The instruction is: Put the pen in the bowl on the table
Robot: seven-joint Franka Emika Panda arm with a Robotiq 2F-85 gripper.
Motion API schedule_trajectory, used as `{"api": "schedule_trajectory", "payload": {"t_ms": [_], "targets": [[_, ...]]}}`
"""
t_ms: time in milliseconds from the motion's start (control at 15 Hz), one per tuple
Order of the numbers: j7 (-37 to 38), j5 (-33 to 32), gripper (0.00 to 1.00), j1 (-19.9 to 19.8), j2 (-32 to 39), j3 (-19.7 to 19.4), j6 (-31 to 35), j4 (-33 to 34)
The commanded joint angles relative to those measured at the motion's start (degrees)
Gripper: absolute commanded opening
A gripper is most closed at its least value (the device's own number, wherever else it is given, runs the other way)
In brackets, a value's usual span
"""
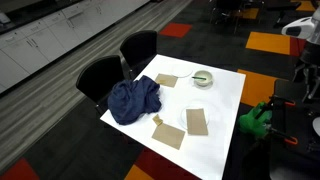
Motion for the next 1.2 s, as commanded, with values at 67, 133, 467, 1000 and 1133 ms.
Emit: {"api": "schedule_trajectory", "payload": {"t_ms": [67,133,467,1000,1133], "targets": [[-0.19,0.16,1.00,-0.32,-0.01,0.26,-0.13,0.08],[-0.19,0.16,1.00,-0.32,-0.01,0.26,-0.13,0.08],[-0.21,-0.04,1.00,-0.37,0.14,0.43,0.65,0.28],[-4.02,-12.56,1.00,-4.16,3.08,-0.94,11.62,4.43],[-6.37,-15.53,1.00,-5.36,4.79,-2.67,15.64,5.84]]}}
